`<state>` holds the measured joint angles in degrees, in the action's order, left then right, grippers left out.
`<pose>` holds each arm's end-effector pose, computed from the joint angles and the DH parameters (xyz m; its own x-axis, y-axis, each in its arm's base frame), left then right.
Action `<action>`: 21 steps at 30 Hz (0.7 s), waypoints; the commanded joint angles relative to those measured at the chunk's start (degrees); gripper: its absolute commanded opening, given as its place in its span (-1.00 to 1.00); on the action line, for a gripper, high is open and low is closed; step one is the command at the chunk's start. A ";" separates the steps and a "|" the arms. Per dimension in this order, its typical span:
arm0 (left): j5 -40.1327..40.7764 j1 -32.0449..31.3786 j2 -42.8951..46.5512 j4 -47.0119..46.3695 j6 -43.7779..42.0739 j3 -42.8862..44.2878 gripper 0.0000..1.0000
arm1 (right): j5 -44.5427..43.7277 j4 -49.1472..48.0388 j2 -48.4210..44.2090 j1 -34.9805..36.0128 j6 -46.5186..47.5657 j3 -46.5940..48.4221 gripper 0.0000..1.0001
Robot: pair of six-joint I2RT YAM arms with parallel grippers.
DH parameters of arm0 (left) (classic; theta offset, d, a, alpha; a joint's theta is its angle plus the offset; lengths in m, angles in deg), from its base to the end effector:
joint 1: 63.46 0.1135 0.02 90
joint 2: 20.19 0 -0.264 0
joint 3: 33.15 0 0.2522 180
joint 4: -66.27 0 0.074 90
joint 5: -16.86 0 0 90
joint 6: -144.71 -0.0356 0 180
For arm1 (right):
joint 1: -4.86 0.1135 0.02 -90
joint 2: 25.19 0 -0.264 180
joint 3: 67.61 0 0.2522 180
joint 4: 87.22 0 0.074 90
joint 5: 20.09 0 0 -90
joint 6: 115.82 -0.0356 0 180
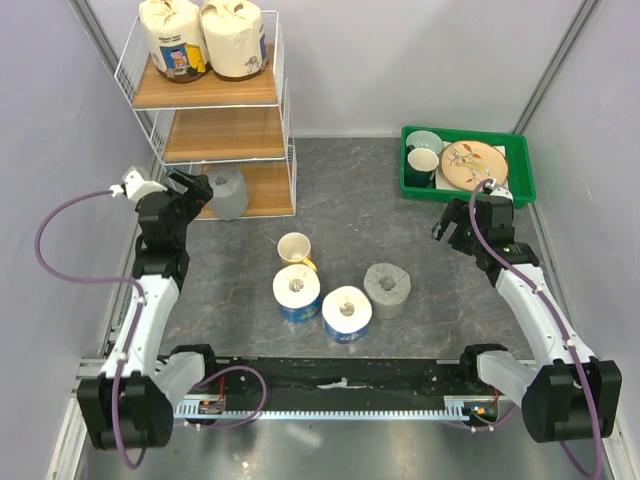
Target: Place and organize the paper towels onto the shelf
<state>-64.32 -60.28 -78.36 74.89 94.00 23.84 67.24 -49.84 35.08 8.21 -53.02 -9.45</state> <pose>0.2398 0.0188 0.3140 -0.0013 -0.6268 -0.7792 -0.2668 0.7512 -0.6038 0.2254 0.0115 0.2638 -0.5749 0.4237 -0.6999 0.2702 0.9058 0.3264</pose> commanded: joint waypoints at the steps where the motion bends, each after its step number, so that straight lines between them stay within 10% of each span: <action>1: -5.46 0.07 8.14 8.12 -6.32 -2.70 0.89 | 4.07 -1.64 1.77 -0.28 -0.66 2.01 0.96; 7: -15.66 -2.03 16.76 14.02 -9.58 -6.65 0.89 | 5.58 -2.61 2.92 -0.28 -1.27 1.92 0.96; 14: 0.03 -30.53 20.65 16.14 -9.15 -9.56 0.89 | 5.93 -2.79 2.13 -0.37 -2.33 1.57 0.96; 21: 12.79 -53.78 4.23 9.82 -10.19 -4.12 0.89 | 4.00 -1.65 -0.76 -0.28 -3.03 0.95 0.96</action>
<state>-61.83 -104.22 -65.51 89.27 86.72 15.01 72.50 -50.65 37.01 8.06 -55.01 -9.45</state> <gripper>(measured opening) 0.942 0.982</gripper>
